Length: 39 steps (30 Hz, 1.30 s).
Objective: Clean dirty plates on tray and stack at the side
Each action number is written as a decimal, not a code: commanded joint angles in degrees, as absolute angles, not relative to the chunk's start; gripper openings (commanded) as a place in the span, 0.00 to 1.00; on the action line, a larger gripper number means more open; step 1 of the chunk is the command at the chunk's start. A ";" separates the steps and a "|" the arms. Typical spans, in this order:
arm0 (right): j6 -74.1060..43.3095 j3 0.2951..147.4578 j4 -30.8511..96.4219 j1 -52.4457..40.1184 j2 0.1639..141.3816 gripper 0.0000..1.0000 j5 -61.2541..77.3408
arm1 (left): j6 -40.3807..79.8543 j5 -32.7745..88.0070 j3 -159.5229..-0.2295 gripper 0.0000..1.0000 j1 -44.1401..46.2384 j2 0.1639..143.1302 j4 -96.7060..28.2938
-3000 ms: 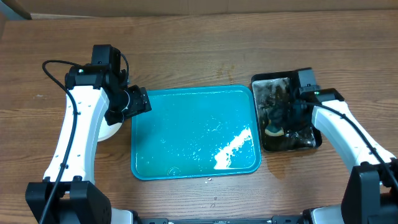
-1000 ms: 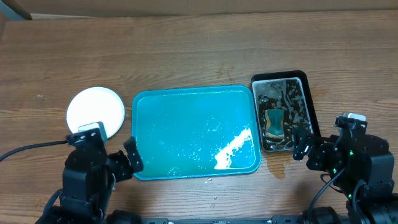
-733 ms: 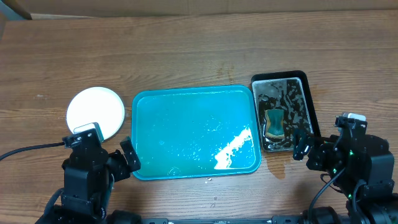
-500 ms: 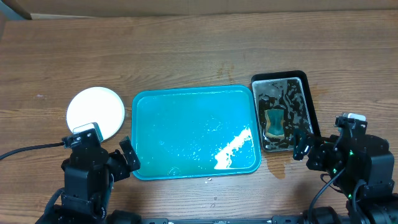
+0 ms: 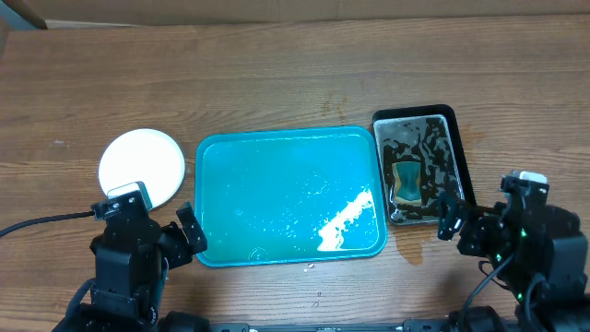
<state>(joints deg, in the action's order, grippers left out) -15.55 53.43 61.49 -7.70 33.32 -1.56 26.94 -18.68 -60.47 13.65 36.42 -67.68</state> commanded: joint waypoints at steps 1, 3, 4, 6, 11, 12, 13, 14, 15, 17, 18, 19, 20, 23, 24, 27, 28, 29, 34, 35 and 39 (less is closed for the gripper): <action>-14.55 50.85 58.67 -6.55 28.40 1.00 -3.38 | 27.88 -19.46 -60.10 1.00 13.87 36.36 -67.51; -14.55 47.57 55.02 -5.89 24.49 1.00 -3.36 | 27.88 -19.46 -60.10 1.00 13.87 36.36 -67.51; -14.57 45.65 52.99 -5.56 22.44 1.00 -3.25 | 27.88 -19.46 -60.10 1.00 13.87 36.36 -67.51; -14.57 41.32 48.62 -4.69 18.20 1.00 -2.26 | 27.88 -19.46 -60.10 1.00 13.87 36.36 -67.51; -14.79 29.61 36.16 -1.78 8.93 1.00 1.89 | 27.88 -19.46 -60.10 1.00 13.87 36.36 -67.51; -14.76 27.38 33.87 -1.50 7.25 1.00 2.61 | 27.88 -19.46 -60.10 1.00 13.87 36.36 -67.51; -14.79 25.56 31.83 -1.30 5.78 1.00 2.94 | 27.88 -19.46 -60.10 1.00 13.85 36.36 -67.51; -14.79 23.77 29.91 -1.15 4.43 1.00 3.14 | 27.88 -19.46 -60.10 1.00 13.87 36.36 -67.51; -14.79 22.02 27.79 -1.04 3.11 1.00 3.11 | 27.88 -19.46 -60.10 1.00 13.87 36.36 -67.51; -14.76 18.04 22.50 -0.99 0.49 1.00 3.09 | 27.88 -19.46 -60.10 1.00 13.87 36.36 -67.51; -14.76 16.64 20.23 -0.99 0.10 1.00 3.11 | 27.88 -19.46 -60.10 1.00 13.87 36.36 -67.51; -14.79 15.29 17.41 -0.99 0.16 1.00 3.11 | 27.88 -19.46 -60.10 1.00 13.87 36.36 -67.51; -14.79 13.63 14.35 -0.99 0.16 1.00 3.14 | 27.88 -19.46 -60.10 1.00 13.87 36.36 -67.51; -14.76 9.63 6.79 -0.99 0.16 1.00 3.09 | 27.88 -19.46 -60.10 1.00 13.87 36.36 -67.51; -14.76 8.40 4.40 -0.99 0.16 1.00 3.09 | 27.88 -19.46 -60.10 1.00 13.87 36.36 -67.51; -14.74 4.67 -1.15 -0.99 0.16 1.00 3.07 | 27.88 -19.46 -60.10 1.00 13.87 36.36 -67.51; -14.74 3.49 -2.83 -0.97 0.16 1.00 3.07 | 27.88 -19.46 -60.10 1.00 13.87 36.36 -67.51; -14.74 2.63 -4.01 -0.93 0.16 1.00 3.07 | 27.88 -19.46 -60.10 1.00 13.87 36.36 -67.51; -14.41 0.47 -4.45 0.10 0.16 1.00 3.09 | 27.88 -19.46 -60.10 1.00 13.87 36.36 -67.51; -13.30 0.47 -3.51 0.21 0.16 1.00 3.11 | 27.88 -19.46 -60.10 1.00 13.87 36.36 -67.51; -8.86 0.47 1.19 0.23 0.16 1.00 3.11 | 27.88 -19.46 -60.10 1.00 13.87 36.36 -67.51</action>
<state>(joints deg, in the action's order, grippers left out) -12.36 1.06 -0.14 -0.03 0.73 2.81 27.09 -18.70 -60.23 13.65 36.42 -67.68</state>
